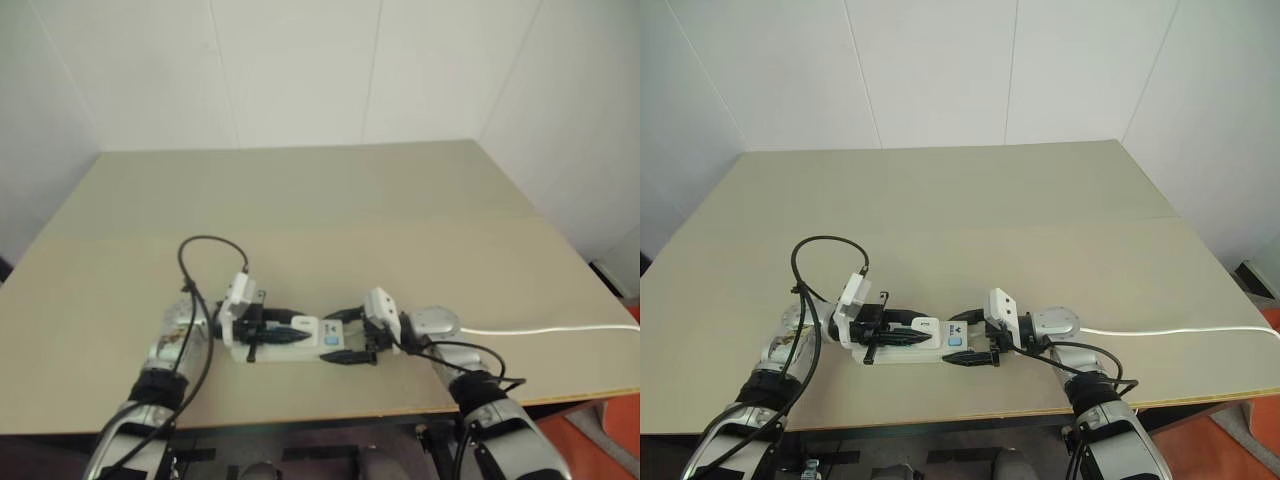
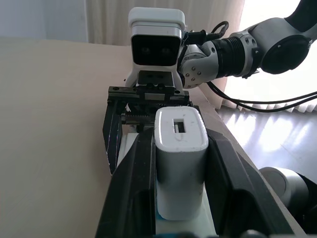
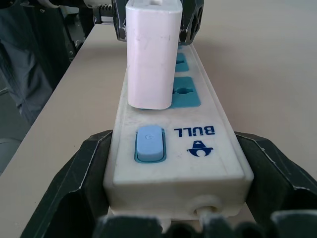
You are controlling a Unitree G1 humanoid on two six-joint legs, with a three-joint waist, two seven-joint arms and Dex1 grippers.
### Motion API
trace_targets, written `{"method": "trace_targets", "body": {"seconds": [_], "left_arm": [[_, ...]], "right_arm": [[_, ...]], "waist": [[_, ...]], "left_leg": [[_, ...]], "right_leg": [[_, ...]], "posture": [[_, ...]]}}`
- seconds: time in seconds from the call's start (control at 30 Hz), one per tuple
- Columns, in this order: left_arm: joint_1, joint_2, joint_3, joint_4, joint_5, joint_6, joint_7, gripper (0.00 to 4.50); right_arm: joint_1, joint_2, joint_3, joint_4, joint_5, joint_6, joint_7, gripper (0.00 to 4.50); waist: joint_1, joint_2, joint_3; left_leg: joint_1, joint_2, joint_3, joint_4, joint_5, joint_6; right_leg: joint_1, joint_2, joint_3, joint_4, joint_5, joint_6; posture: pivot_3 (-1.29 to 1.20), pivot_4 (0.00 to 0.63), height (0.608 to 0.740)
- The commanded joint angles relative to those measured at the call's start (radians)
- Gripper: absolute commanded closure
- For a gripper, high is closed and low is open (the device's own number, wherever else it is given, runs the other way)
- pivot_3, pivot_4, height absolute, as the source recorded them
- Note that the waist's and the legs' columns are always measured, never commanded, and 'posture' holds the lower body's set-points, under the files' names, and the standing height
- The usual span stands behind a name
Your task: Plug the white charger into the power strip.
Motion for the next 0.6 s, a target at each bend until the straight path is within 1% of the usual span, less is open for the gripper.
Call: {"method": "trace_targets", "body": {"seconds": [0.03,0.33,0.6], "left_arm": [[0.034,0.016,-0.011,0.009,0.051,-0.012,0.037,3.51],[0.054,0.031,-0.022,0.037,0.079,-0.074,0.041,3.51],[0.066,0.029,-0.012,0.069,0.068,-0.078,0.055,3.51]], "right_arm": [[0.002,0.012,0.021,-0.009,-0.006,-0.013,0.012,1.1],[0.002,0.019,0.022,-0.002,-0.007,-0.024,0.008,1.1],[-0.001,0.018,0.021,0.003,-0.011,-0.031,0.006,1.1]], "waist": [[0.0,0.0,0.0],[-0.001,0.0,-0.001],[-0.001,0.0,-0.002]], "left_leg": [[0.0,0.0,0.0,0.0,0.0,0.0],[0.001,0.0,0.0,-0.001,0.0,0.0],[0.005,0.0,0.0,-0.002,0.0,0.0]], "right_leg": [[0.0,0.0,0.0,0.0,0.0,0.0],[0.001,0.0,0.0,-0.001,0.0,0.0],[0.004,0.0,0.0,-0.001,0.0,0.0]], "posture": [[0.0,0.15,0.74],[0.0,0.15,0.74],[0.0,0.15,0.74]]}}
